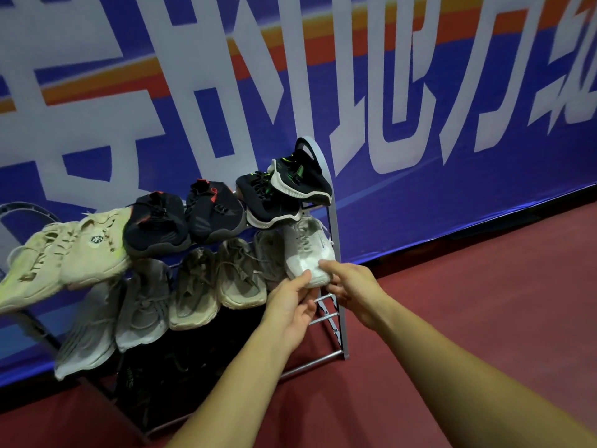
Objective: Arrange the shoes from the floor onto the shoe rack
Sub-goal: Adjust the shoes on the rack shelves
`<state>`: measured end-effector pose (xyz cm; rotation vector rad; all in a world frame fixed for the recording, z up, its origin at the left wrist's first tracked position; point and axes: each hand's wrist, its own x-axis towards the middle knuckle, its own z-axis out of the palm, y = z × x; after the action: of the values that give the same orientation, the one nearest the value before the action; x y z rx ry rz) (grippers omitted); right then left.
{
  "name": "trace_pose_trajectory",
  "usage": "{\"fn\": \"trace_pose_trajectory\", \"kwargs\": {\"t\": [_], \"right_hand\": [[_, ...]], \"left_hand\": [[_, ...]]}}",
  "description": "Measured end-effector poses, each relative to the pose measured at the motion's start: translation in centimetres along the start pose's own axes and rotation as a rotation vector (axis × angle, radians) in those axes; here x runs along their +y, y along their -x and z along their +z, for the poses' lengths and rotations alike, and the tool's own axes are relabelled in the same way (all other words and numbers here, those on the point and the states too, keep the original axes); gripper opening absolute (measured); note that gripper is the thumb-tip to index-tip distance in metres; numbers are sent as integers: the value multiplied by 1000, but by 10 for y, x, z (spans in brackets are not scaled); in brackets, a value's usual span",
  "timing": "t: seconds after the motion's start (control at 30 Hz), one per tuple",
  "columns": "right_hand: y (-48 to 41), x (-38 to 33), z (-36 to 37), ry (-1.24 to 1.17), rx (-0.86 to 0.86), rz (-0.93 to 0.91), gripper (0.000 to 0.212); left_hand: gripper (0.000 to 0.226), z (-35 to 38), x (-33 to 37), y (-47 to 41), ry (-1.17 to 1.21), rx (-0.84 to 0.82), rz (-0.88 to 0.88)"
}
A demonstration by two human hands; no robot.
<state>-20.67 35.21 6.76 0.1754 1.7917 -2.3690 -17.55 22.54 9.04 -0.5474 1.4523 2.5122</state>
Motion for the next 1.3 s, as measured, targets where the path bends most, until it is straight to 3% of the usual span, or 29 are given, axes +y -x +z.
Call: {"fn": "trace_pose_trajectory", "kwargs": {"t": [0.17,0.23,0.4,0.57,0.7,0.83,0.93,1.03,1.17,1.3], "right_hand": [[-8,7,-7,-66,91,-35,22],[-11,8,-9,-98,149,-53,12],[-17,17,-8,-91,315,-61,29],[-24,25,0,-7,364,15,27],[-28,22,1,-77,384,6,15],[-25,28,4,-118,368,25,31],[-19,28,11,28,377,14,41],[-9,19,14,332,373,-18,51],[13,15,5,647,152,34,55],[45,16,16,831,-55,60,35]], "left_hand": [[15,4,1,-10,-187,55,33],[14,1,1,-15,-257,84,77],[16,-3,-1,-26,-376,155,106],[17,-4,-8,-30,-379,224,196],[8,-4,-5,-31,-451,166,189],[10,-11,-2,-27,-496,119,161],[10,-21,2,-18,-481,105,144],[9,-35,10,-2,-508,122,157],[9,-67,22,26,-537,126,131],[11,-123,34,52,-678,172,153]]}}
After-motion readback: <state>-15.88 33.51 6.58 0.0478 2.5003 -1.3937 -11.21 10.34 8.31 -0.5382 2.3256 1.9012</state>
